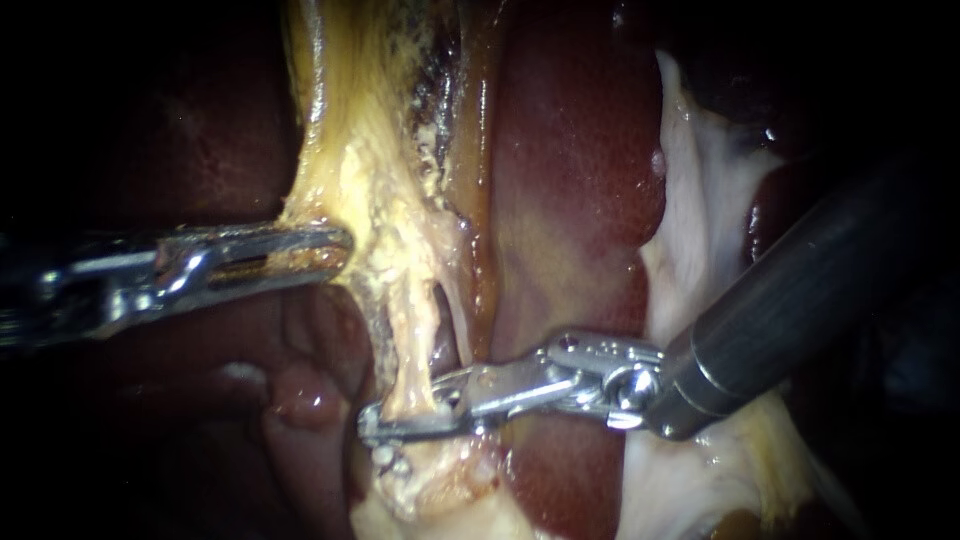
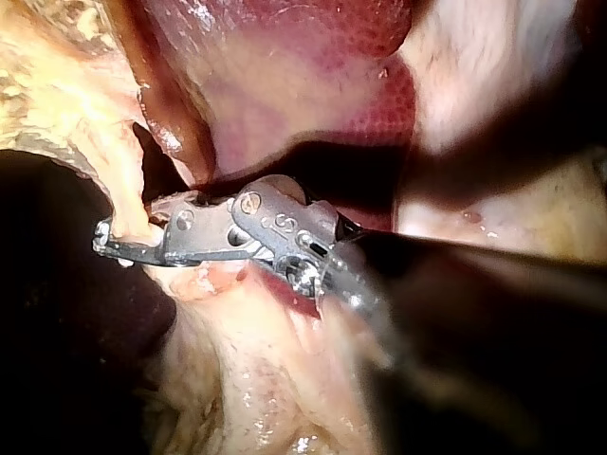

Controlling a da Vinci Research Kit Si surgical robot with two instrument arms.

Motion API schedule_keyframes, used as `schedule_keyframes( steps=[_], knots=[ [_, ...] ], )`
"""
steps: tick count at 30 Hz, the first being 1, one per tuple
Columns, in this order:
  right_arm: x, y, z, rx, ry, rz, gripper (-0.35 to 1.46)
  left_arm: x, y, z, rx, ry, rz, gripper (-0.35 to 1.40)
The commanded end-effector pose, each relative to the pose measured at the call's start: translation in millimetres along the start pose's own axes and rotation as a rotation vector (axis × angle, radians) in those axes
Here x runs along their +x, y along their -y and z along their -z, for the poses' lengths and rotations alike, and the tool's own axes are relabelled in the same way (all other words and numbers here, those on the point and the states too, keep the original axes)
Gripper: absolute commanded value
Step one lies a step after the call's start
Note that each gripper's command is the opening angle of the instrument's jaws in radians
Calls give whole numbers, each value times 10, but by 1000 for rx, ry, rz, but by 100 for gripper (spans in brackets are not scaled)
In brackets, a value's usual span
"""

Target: Going back second clip left tube

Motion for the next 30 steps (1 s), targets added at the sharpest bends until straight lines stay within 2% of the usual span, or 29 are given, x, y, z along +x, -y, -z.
schedule_keyframes(
  steps=[1,7,10,12,15,23,30],
  knots=[
    [0,0,0,-5,1,1,-35,0,0,0,1,0,0,-35],
    [0,1,1,-16,13,0,-35,0,0,0,1,0,0,-35],
    [0,1,1,-18,11,0,6,0,-2,0,-2,1,0,-35],
    [1,0,1,-43,1,1,36,0,-5,-1,-1,1,-1,-35],
    [2,0,2,-67,-10,0,51,1,-8,-1,-3,1,-2,-35],
    [10,-1,18,-101,-18,102,59,1,-10,0,-5,2,-2,-35],
    [13,1,53,-133,-25,154,60,1,-11,1,-4,2,-3,-35]
  ],
)
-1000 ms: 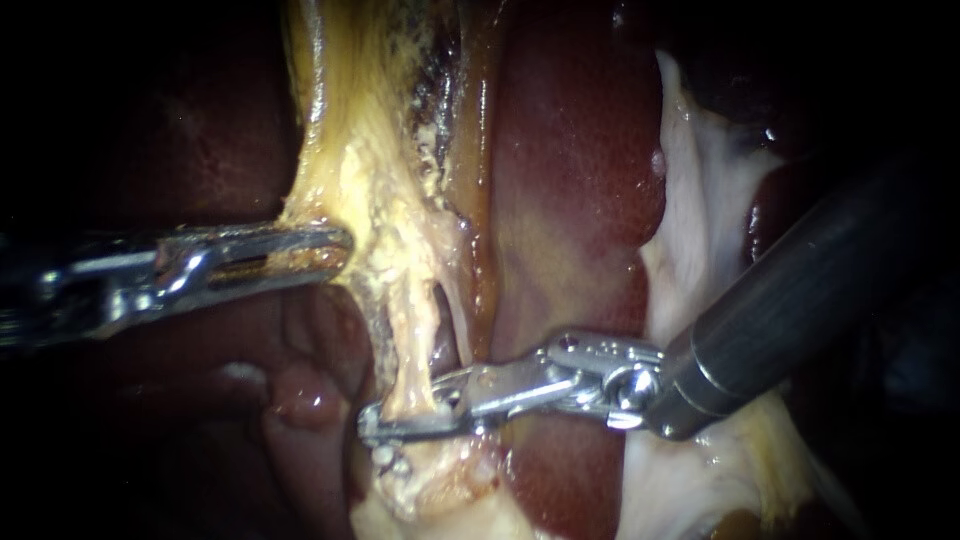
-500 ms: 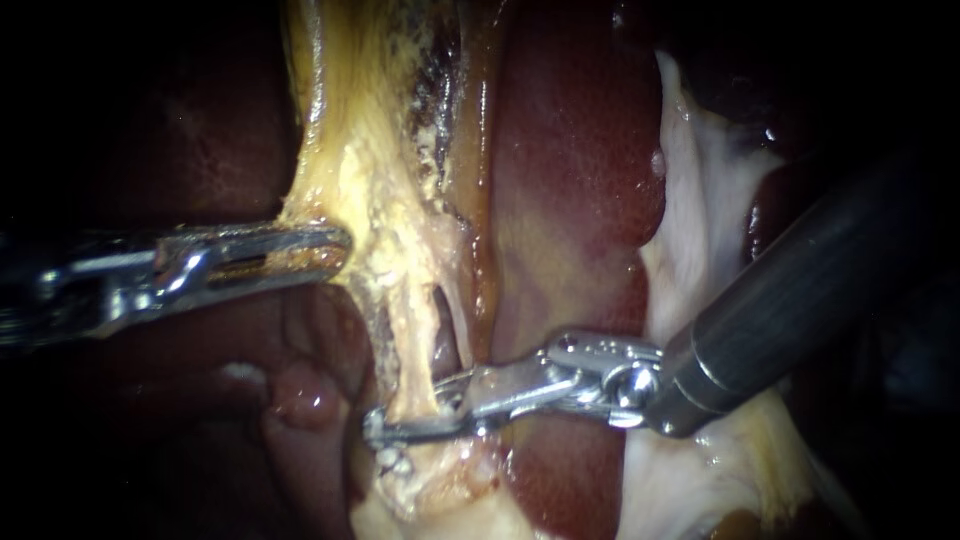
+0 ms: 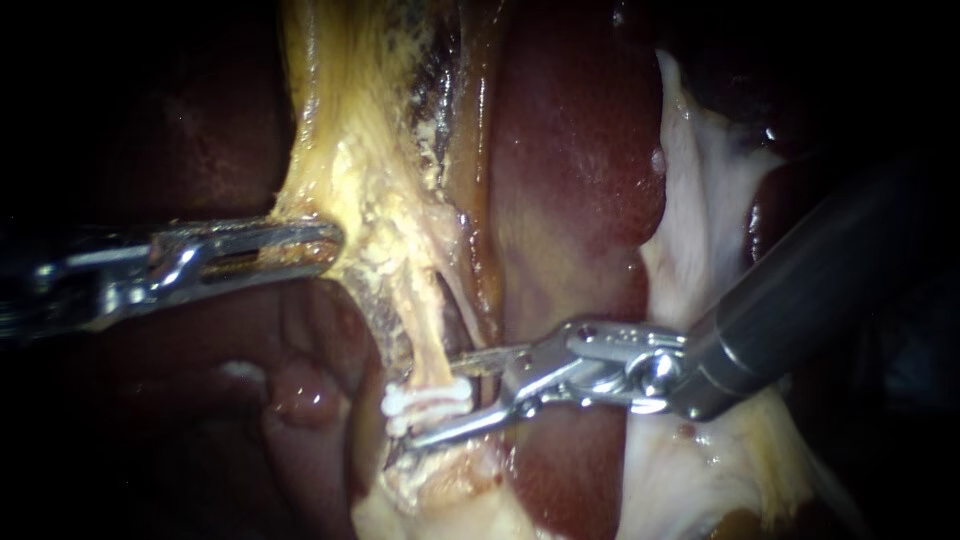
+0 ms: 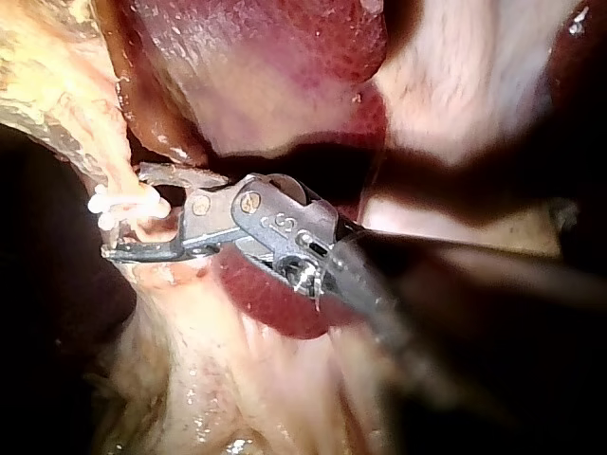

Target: Going back second clip left tube

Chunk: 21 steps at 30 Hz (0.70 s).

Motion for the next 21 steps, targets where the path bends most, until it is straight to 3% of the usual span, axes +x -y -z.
schedule_keyframes(
  steps=[1,9,15,21],
  knots=[
    [2,0,8,-6,-1,6,60,0,0,1,0,0,0,-35],
    [23,15,49,0,-22,68,60,0,-1,1,0,0,0,-35],
    [55,31,86,-8,-50,151,60,0,-3,0,0,0,-1,-35],
    [81,35,118,-30,-82,232,60,1,-4,-1,0,0,-1,-35]
  ],
)
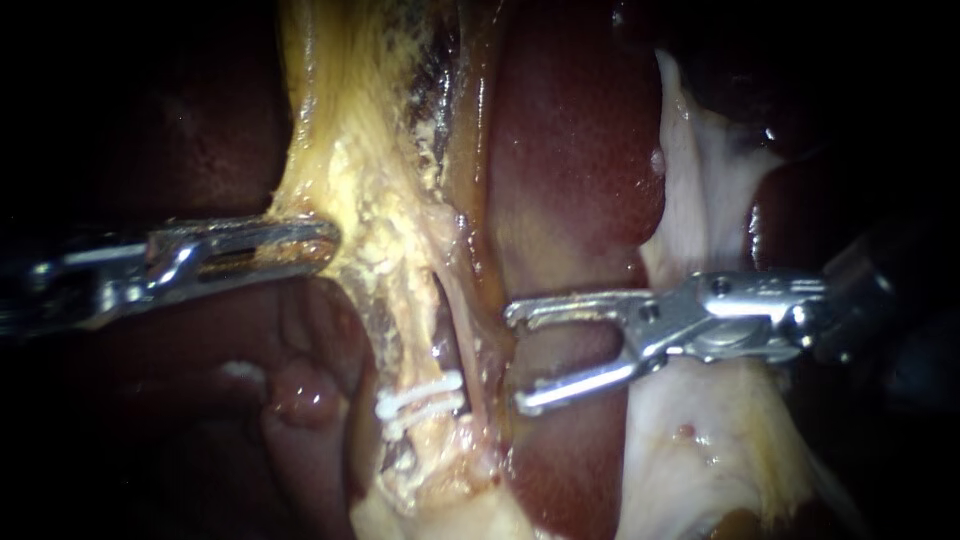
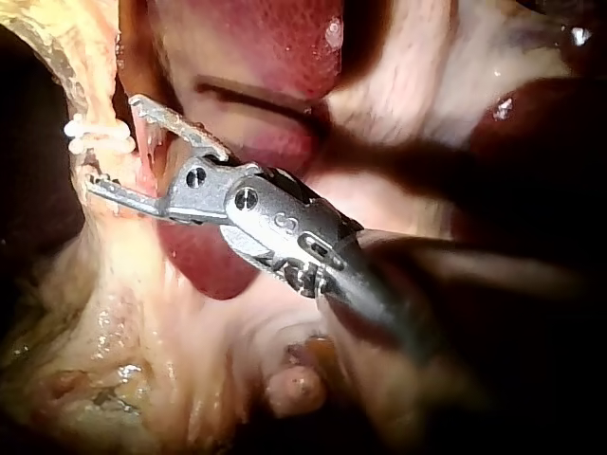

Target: Going back second clip left tube

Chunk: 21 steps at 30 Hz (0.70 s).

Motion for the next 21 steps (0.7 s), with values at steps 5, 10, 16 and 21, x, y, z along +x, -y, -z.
schedule_keyframes(
  steps=[5,10,16,21],
  knots=[
    [6,-1,9,-16,3,41,60,4,-5,-7,-1,2,-3,-35],
    [5,-2,9,-16,4,65,60,17,-18,-28,-16,-3,-12,-35],
    [4,-2,11,-15,6,82,60,36,-25,-65,-8,-38,-7,-35],
    [4,-2,12,-15,6,82,60,42,-22,-88,0,-58,-10,-35]
  ],
)
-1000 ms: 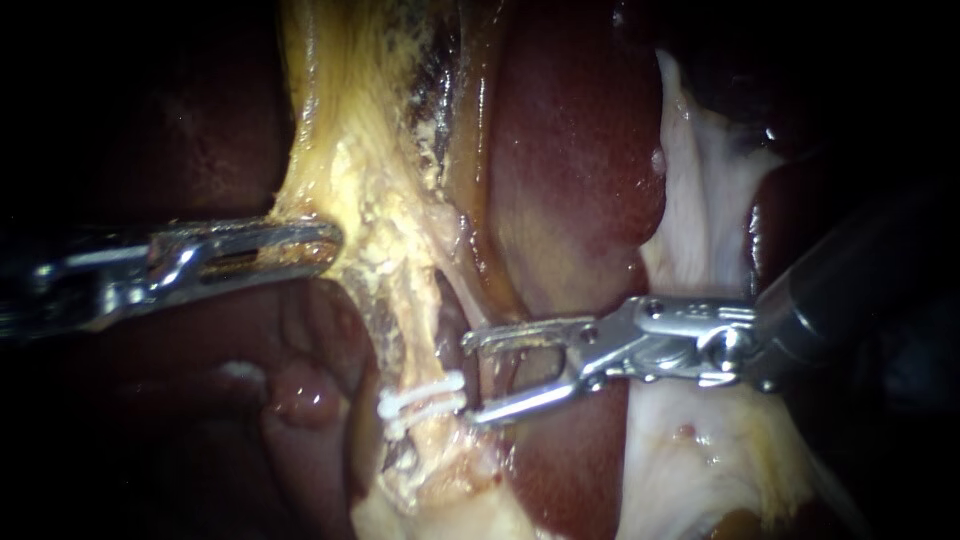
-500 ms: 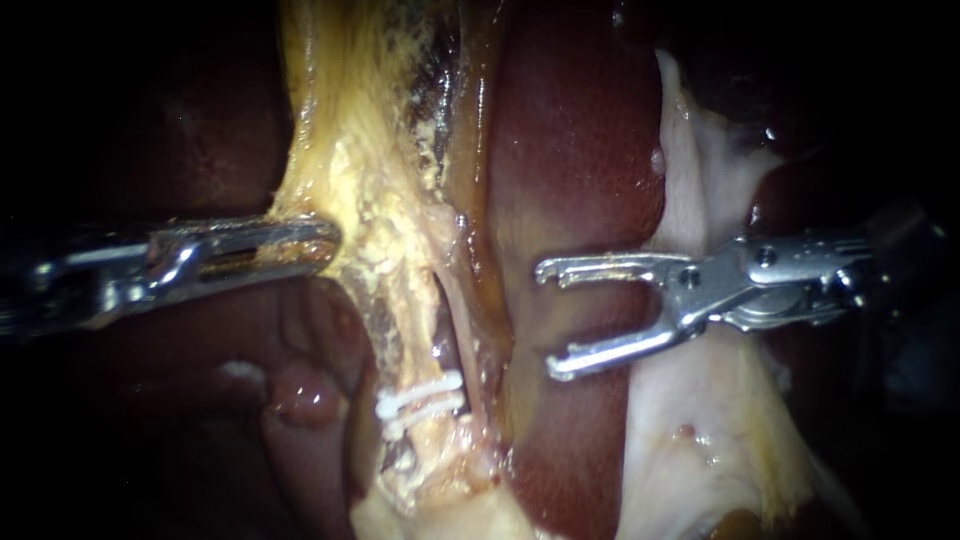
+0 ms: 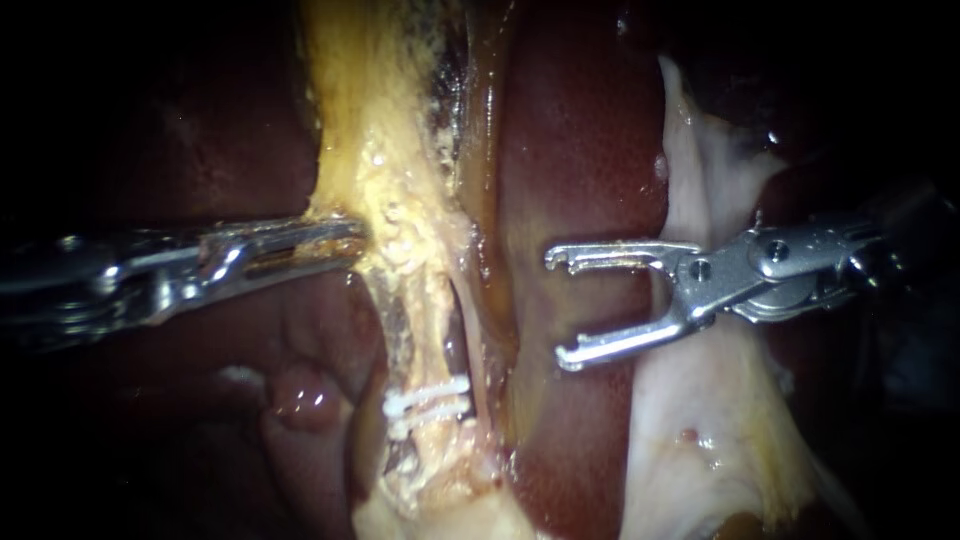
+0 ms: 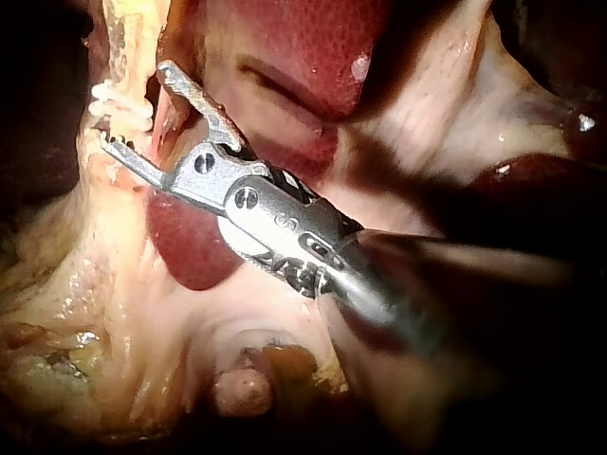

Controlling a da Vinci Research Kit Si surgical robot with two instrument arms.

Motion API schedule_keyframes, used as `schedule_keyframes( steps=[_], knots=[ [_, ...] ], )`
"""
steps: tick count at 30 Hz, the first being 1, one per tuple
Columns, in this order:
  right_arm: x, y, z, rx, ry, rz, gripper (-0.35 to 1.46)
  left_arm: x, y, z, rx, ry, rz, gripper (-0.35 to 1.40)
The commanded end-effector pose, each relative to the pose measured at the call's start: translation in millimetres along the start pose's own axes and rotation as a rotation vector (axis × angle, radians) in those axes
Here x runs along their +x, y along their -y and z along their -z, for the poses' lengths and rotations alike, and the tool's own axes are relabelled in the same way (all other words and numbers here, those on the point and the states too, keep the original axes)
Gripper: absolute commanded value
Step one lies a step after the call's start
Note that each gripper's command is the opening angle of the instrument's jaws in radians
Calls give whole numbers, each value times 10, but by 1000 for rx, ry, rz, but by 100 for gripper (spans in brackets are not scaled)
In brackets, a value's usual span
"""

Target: Going back second clip left tube

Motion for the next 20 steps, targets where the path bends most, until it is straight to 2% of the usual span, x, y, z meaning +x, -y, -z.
schedule_keyframes(
  steps=[1,6,20],
  knots=[
    [0,0,0,0,0,-1,60,1,1,-5,5,-11,-2,-35],
    [1,1,1,0,0,-1,60,2,6,-13,11,-15,-4,-35],
    [1,1,2,-1,-3,-1,60,1,6,-12,12,-16,1,-35]
  ],
)
